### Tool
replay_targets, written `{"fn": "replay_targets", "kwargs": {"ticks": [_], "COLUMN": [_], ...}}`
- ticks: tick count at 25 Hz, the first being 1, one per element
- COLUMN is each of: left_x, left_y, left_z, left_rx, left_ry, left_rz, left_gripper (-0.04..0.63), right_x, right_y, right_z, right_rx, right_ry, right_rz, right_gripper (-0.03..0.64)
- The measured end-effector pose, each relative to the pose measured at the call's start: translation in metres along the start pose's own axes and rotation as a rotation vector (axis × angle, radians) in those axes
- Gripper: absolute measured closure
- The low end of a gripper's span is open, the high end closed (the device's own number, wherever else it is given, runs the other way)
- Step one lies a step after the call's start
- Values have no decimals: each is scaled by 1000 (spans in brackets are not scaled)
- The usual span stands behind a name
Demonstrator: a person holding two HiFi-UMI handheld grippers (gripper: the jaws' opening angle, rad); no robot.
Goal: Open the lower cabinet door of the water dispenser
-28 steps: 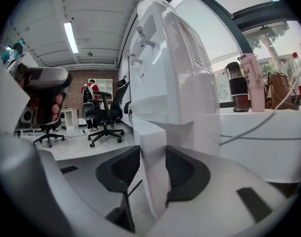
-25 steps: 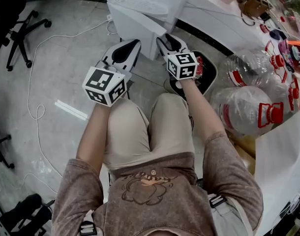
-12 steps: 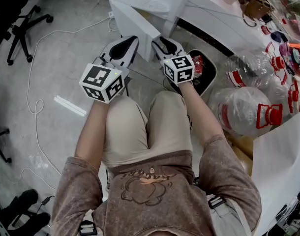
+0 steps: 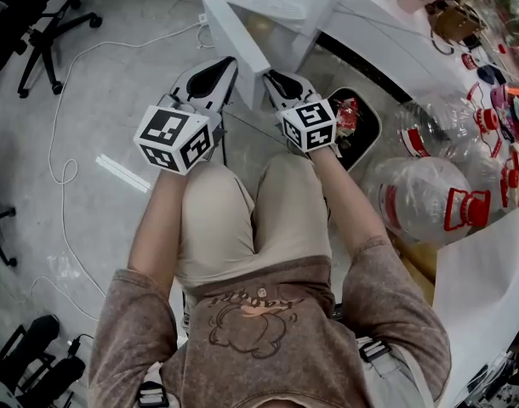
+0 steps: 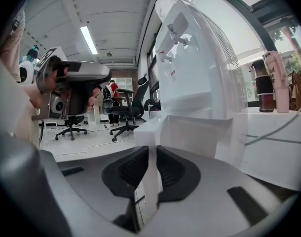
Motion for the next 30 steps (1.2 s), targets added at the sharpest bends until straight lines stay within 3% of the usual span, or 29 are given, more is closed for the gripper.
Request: {"fn": "replay_targets", "kwargs": {"ticks": [15, 30], "left_x": [-28, -68], "left_y": [10, 24], "left_z": [5, 10], "left_rx": [4, 7], "left_ry": [-14, -27], "left_rz": [75, 182], "left_gripper": [583, 581], "right_x": [19, 50], "right_y": [52, 101], "right_z": [4, 11], "right_rx": [-14, -22], "right_ry": [3, 1], "right_rz": [190, 325], "right_gripper": [565, 577]}}
Point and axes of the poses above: the fingertips, and each gripper's own axes: x forward along the fingers, y to its left, z out of its top, the point moved 10 cm from there along -x, backward along the fingers, and after that the axes turned 11 degrees about -z, right-handed, at the moved point
